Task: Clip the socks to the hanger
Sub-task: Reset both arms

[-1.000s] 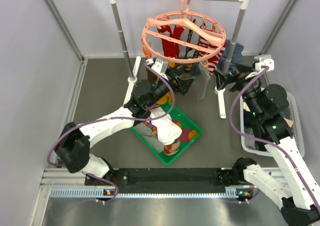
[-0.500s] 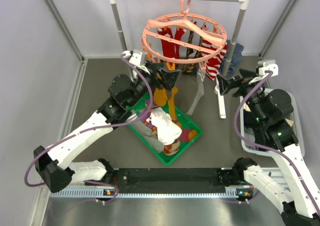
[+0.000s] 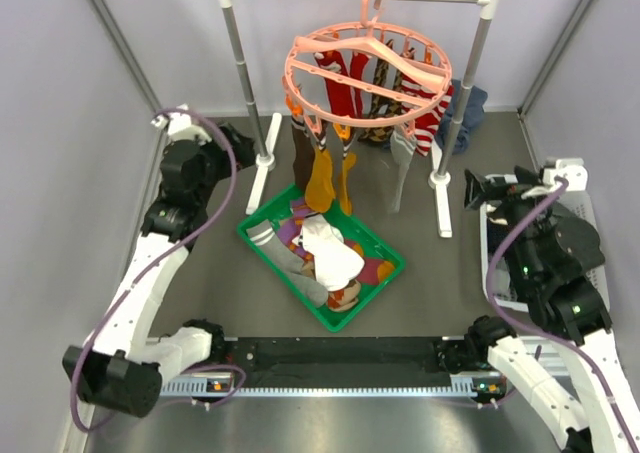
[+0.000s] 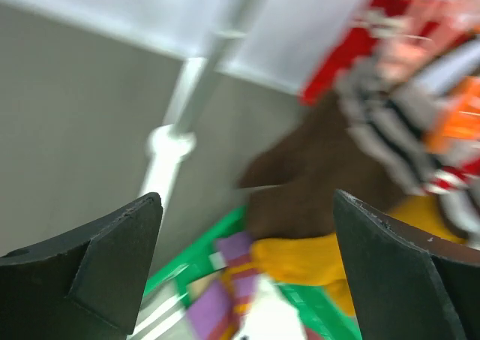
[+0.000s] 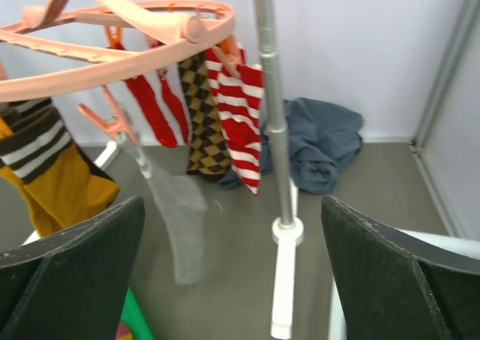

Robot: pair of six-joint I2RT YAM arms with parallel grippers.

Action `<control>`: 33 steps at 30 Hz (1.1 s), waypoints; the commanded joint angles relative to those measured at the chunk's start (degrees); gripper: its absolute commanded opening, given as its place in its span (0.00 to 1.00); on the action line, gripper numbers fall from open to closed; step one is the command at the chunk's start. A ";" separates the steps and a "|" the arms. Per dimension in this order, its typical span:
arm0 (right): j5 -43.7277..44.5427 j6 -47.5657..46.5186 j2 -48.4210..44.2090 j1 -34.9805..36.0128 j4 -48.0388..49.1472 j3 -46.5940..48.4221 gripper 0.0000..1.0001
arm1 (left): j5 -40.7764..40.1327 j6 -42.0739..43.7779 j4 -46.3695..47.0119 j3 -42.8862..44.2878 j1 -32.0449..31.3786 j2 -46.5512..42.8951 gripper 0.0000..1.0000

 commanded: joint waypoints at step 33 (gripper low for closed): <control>11.33 -1.74 -29.93 0.56 -16.28 -4.56 0.99 | -27.35 14.03 -22.36 -10.12 4.66 -52.61 0.99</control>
